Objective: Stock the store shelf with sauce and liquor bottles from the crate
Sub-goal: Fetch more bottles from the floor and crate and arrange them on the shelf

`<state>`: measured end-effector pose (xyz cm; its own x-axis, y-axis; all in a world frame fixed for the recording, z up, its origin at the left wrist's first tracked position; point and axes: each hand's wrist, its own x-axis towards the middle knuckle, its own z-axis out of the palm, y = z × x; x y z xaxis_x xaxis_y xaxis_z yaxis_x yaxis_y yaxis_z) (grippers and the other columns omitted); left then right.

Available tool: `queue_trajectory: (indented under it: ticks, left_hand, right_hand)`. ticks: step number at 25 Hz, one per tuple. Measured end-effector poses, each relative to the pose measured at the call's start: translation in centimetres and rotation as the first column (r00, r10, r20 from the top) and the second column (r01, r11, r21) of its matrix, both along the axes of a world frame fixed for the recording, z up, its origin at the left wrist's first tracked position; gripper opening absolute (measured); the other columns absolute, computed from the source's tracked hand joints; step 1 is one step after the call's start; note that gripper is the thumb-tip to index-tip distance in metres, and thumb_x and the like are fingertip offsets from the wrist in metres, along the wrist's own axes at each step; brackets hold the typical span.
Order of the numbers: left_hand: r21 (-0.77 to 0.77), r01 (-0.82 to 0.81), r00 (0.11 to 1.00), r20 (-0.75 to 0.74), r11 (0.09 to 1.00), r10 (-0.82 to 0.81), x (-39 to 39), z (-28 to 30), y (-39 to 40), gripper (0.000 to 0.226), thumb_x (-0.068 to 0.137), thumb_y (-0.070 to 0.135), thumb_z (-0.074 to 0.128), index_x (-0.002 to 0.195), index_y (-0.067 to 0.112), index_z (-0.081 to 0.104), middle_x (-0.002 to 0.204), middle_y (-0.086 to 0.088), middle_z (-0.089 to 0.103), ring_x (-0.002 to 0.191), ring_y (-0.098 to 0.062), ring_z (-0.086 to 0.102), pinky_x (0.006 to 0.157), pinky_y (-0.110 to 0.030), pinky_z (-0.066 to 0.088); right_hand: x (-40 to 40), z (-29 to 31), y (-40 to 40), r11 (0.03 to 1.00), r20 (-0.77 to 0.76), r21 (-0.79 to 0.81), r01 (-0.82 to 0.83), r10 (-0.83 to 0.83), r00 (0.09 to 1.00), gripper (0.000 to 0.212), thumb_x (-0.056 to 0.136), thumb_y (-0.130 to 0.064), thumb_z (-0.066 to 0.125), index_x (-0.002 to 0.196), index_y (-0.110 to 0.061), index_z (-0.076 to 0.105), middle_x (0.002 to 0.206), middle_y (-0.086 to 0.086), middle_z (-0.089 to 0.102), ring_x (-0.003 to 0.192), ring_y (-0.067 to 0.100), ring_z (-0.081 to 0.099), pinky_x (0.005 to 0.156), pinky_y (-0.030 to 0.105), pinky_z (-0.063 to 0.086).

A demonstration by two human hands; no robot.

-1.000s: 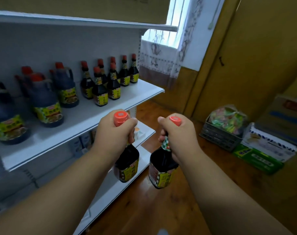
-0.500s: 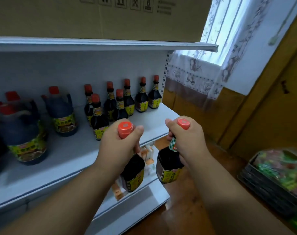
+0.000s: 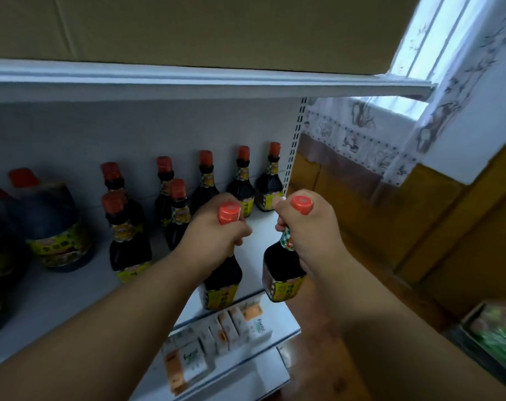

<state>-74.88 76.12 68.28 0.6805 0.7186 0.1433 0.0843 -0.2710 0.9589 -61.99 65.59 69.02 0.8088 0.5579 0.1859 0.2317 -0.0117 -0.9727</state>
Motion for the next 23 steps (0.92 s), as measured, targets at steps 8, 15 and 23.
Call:
queue_trajectory:
  ticks: [8, 15, 23]
  left_hand:
    - [-0.012, -0.379, 0.925, 0.035, 0.925, 0.379, 8.3, -2.7, 2.1, 0.015, 0.080, -0.006, 0.059, 0.073, -0.005, 0.047, 0.061, -0.022, 0.046, 0.047, -0.017, 0.050, 0.050, -0.025, 0.044]
    - [-0.026, -0.340, 0.940, -0.022, 0.940, 0.340, 10.1, -2.9, 4.7, 0.018, 0.073, 0.007, 0.060, 0.082, -0.003, 0.049, 0.078, -0.034, 0.052, 0.063, -0.028, 0.052, 0.061, -0.039, 0.047]
    - [0.123, -0.712, 0.671, -0.175, 0.692, 0.721, 8.7, -13.8, -2.1, 0.071, 0.062, 0.044, 0.081, 0.124, 0.026, 0.051, 0.115, 0.003, 0.060, 0.101, -0.011, 0.061, 0.080, -0.026, 0.052]
  right_hand:
    - [9.3, -3.2, 6.4, 0.973, 0.047, -0.032, -0.227, 0.229, 0.972, 0.051, 0.072, -0.053, 0.074, 0.072, -0.006, 0.054, 0.067, 0.021, 0.061, 0.063, 0.038, 0.059, 0.061, 0.046, 0.051]
    - [12.4, -3.7, 9.4, 0.919, 0.122, -0.094, -0.384, 0.393, 0.911, 0.054, 0.076, -0.053, 0.070, 0.074, -0.002, 0.050, 0.068, 0.019, 0.059, 0.067, 0.037, 0.056, 0.065, 0.049, 0.050]
    - [13.4, -11.2, 6.8, 0.845, 0.242, -0.236, -0.480, 0.529, 0.813, 0.049, 0.062, -0.047, 0.080, 0.099, -0.038, 0.049, 0.098, -0.004, 0.061, 0.094, 0.017, 0.062, 0.077, 0.043, 0.055]
